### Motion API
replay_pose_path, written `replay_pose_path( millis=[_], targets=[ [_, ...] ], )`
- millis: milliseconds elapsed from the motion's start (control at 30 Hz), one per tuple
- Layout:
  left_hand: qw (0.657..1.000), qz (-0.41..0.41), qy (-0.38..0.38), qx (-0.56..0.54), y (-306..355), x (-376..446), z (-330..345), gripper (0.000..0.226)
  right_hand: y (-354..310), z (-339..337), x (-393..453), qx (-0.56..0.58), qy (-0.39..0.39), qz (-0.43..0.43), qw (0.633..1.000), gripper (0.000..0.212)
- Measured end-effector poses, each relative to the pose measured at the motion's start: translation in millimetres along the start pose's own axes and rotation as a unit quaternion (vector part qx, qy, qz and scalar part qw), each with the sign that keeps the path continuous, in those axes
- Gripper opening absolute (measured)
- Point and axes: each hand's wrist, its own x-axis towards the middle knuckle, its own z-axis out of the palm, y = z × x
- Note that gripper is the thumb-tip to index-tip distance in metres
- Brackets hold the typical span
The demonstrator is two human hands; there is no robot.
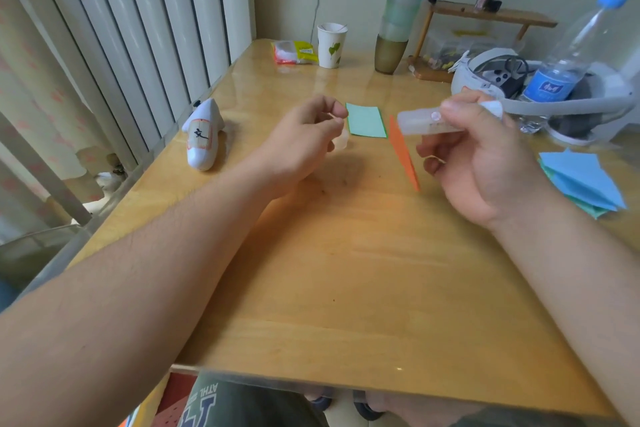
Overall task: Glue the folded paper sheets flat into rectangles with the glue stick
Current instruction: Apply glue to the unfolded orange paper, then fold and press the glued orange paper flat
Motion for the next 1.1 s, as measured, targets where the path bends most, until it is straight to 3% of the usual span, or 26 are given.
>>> replay_pose_path(
  millis=[100, 200, 267, 400, 533, 600, 733, 800, 967, 1100],
  targets=[
    [1.000, 0.008, 0.007, -0.003, -0.1, -0.6, -1.1, 0.011, -2.5, -6.5, -2.2, 0.061, -0.135, 0.062, 0.987, 0.026],
    [0.999, 0.008, -0.012, 0.031, -2.3, -1.0, -2.1, 0.011, 1.8, -11.5, -16.1, -0.057, -0.259, 0.056, 0.963, 0.034],
    [0.997, 0.017, -0.037, 0.070, -4.7, -0.5, -2.8, 0.009, 4.2, -11.5, -27.2, -0.145, -0.297, 0.049, 0.942, 0.025],
    [0.990, 0.025, -0.092, 0.103, -6.1, -3.1, -3.6, 0.006, -3.5, -10.8, -46.6, -0.234, -0.334, 0.074, 0.910, 0.028],
    [0.975, 0.050, -0.139, 0.169, -3.2, -8.5, -1.3, 0.002, -2.0, -14.1, -52.0, -0.315, -0.269, 0.070, 0.907, 0.037],
    [0.964, 0.068, -0.152, 0.206, -2.7, -10.8, 0.6, 0.004, 1.6, -14.7, -55.2, -0.407, -0.210, 0.011, 0.889, 0.047],
    [0.958, 0.083, -0.144, 0.234, -6.0, -9.8, 1.1, 0.007, -2.7, -12.0, -71.1, -0.437, -0.164, -0.156, 0.870, 0.026],
    [0.961, 0.088, -0.131, 0.227, -7.8, -7.2, 0.1, 0.007, 0.6, -13.9, -71.7, -0.439, -0.154, -0.200, 0.862, 0.020],
    [0.984, 0.070, -0.069, 0.147, -8.8, -3.9, -1.2, 0.013, 13.4, -21.1, -52.0, -0.300, -0.047, -0.144, 0.942, 0.028],
    [0.991, 0.049, -0.118, 0.042, -5.5, -4.6, -1.2, 0.022, 26.8, -17.6, -25.0, -0.252, -0.013, -0.074, 0.965, 0.030]
  ],
)
